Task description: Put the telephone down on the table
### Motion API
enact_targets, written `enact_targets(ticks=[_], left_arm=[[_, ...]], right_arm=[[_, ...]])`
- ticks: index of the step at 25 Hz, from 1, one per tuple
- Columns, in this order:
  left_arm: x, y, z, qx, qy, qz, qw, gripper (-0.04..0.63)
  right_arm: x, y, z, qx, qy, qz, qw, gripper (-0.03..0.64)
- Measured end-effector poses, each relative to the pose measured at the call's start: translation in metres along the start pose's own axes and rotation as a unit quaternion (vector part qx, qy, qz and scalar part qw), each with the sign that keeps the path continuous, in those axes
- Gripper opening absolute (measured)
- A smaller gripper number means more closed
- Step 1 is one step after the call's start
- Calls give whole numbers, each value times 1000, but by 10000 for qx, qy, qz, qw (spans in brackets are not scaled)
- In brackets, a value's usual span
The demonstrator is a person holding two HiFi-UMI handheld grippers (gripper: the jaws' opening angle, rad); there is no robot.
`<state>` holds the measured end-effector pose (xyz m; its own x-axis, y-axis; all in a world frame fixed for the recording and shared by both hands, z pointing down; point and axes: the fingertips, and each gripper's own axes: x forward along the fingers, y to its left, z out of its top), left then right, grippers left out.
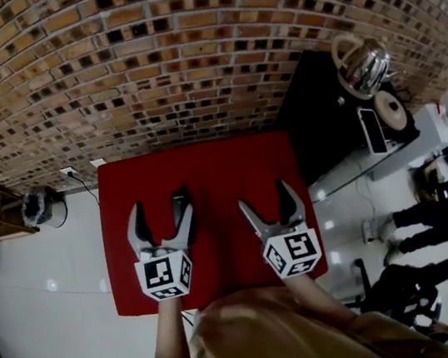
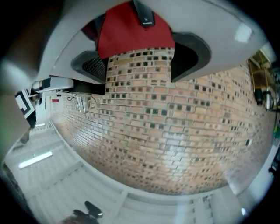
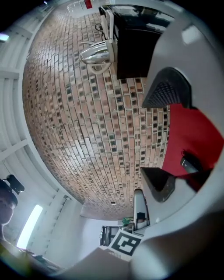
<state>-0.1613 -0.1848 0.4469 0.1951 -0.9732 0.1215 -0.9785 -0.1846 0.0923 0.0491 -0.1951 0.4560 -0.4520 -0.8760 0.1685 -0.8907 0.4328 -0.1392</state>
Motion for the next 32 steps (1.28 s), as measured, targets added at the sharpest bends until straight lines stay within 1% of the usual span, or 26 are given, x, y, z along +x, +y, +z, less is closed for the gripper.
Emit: enact_targets(ticks=[1,2,4,6,8,10,13,16,21,32], left_arm=[[-6,-2,12,220,-215,88,9995,476],[-11,-3,22,352,-392,209,9984,476],[-19,-4,30,466,-562,423,9964,476],[-22,-4,26,468,-518,517,9962,476],[-22,-4,20,466,-410,531,9967,476],[-21,-4,17,533,-349,534,9965,476],[-21,-8,19,822,-352,539,9945,476],[-22,-14,23,1057,-347,472,9927,476],[-24,-18,22,1075,-307,369,9930,476],[-23,-20,10,1002,-153,322,9943,476]], right_arm=[[0,0,3,-19,-44,-2,10000,406],[-1,0,5,-34,-77,-6,10000,399],[-3,-2,10,-110,-136,-35,9998,362],[-4,-3,13,-322,-144,-70,9994,345],[-4,-3,14,-541,-96,-96,9984,345],[-5,-4,12,-622,-45,-119,9980,345],[-7,-4,13,-621,-48,-133,9980,345],[-8,-3,17,-554,-202,-116,9982,345],[-8,-6,21,-387,-415,-144,9983,345],[-6,0,11,-608,-294,-106,9977,345]])
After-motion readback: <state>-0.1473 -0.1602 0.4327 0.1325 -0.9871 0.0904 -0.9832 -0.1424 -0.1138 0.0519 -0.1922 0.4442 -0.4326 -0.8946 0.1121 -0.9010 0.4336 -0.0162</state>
